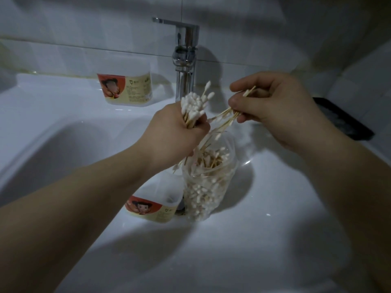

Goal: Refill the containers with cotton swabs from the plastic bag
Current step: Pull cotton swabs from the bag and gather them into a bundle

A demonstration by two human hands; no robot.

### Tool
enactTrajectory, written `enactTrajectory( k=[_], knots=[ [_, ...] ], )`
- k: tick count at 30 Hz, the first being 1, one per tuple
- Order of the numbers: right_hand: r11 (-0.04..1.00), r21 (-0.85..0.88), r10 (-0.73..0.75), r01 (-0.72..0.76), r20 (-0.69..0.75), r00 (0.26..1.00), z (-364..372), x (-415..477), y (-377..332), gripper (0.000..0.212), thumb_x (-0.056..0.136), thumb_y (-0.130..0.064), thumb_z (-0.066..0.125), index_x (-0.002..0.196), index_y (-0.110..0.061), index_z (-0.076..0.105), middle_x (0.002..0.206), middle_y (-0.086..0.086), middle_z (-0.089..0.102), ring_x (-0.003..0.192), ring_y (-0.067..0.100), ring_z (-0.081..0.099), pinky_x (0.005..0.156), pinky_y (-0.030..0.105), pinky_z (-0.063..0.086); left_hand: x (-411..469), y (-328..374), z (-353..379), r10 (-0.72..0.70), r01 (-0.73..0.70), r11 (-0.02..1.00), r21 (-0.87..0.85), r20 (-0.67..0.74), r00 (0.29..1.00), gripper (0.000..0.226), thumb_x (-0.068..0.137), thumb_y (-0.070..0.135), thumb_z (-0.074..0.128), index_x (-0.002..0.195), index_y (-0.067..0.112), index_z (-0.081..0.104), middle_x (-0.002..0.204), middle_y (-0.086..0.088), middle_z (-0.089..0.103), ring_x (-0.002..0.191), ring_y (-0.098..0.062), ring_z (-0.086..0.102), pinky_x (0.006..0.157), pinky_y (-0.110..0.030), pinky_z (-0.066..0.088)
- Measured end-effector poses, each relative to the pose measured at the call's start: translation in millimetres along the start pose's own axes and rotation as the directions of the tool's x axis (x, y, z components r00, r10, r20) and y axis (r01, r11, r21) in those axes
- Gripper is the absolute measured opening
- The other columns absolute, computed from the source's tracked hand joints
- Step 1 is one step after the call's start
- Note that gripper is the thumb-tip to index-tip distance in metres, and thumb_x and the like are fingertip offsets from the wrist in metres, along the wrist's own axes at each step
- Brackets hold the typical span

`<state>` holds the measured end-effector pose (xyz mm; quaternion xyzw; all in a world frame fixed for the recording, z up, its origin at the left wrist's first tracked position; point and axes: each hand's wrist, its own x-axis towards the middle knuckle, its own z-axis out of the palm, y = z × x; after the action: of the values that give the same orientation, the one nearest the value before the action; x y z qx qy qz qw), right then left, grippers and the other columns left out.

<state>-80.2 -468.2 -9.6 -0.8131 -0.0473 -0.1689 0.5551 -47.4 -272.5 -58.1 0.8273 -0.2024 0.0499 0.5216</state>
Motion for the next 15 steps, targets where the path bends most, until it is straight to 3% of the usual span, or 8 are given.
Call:
enactTrajectory(
  k=[4, 6, 9, 11, 15],
  knots=[
    [1.0, -0.026, -0.003, 0.003, 0.007, 1.0, 2.8, -0.8, 1.6, 0.018, 0.085, -0.002, 0.079, 0.094, -0.017, 0.075, 0.074, 0.008, 0.071, 0.06, 0.017, 0.069, 0.065, 0.022, 0.057, 4.9, -1.8, -2.0, -0.046, 0.038, 0.992, -0.122, -0.067, 0.997, 0.018, 0.095, 0.019, 0.064, 0.083, 0.006, 0.057, 0.056, 0.007, 0.054, 0.051, -0.013, 0.057, 0.06, -0.052, 0.06],
    [1.0, -0.023, -0.009, 0.009, 0.001, 1.0, 2.6, -0.5, 2.0, 0.018, 0.085, -0.001, 0.079, 0.091, -0.017, 0.075, 0.072, 0.007, 0.071, 0.059, 0.017, 0.069, 0.064, 0.021, 0.056, 6.3, 0.2, -2.9, -0.083, 0.061, 0.982, -0.179, -0.119, 0.989, 0.018, 0.095, 0.018, 0.063, 0.082, 0.009, 0.055, 0.056, 0.007, 0.052, 0.05, -0.012, 0.055, 0.058, -0.049, 0.059],
    [1.0, -0.017, -0.013, 0.013, 0.019, 1.0, 0.5, -0.4, 0.2, 0.018, 0.084, -0.001, 0.079, 0.09, -0.017, 0.075, 0.07, 0.006, 0.071, 0.058, 0.016, 0.069, 0.062, 0.02, 0.055, 7.5, 3.9, -5.0, -0.104, 0.051, 0.958, -0.283, -0.177, 0.979, 0.018, 0.096, 0.018, 0.066, 0.081, 0.015, 0.056, 0.06, 0.004, 0.049, 0.054, -0.013, 0.051, 0.053, -0.03, 0.053],
    [0.998, -0.056, -0.017, 0.023, 0.105, 0.994, -0.6, -3.2, -2.7, 0.018, 0.083, 0.0, 0.08, 0.089, -0.017, 0.076, 0.067, 0.003, 0.072, 0.057, 0.014, 0.068, 0.063, 0.02, 0.055, 7.6, 5.2, -5.8, -0.093, 0.021, 0.941, -0.339, -0.199, 0.976, 0.025, 0.095, 0.017, 0.069, 0.076, 0.02, 0.053, 0.063, 0.002, 0.048, 0.055, -0.013, 0.05, 0.054, -0.023, 0.051],
    [0.97, -0.236, 0.025, 0.058, 0.334, 0.942, 8.8, -12.9, -6.6, 0.017, 0.083, -0.006, 0.082, 0.089, -0.021, 0.079, 0.069, 0.005, 0.076, 0.061, 0.015, 0.072, 0.069, 0.02, 0.057, 4.6, 6.6, -3.1, -0.06, -0.039, 0.933, -0.358, -0.26, 0.964, 0.027, 0.094, 0.018, 0.072, 0.076, 0.02, 0.052, 0.061, 0.004, 0.051, 0.053, -0.013, 0.053, 0.052, -0.025, 0.053]
  ],
)
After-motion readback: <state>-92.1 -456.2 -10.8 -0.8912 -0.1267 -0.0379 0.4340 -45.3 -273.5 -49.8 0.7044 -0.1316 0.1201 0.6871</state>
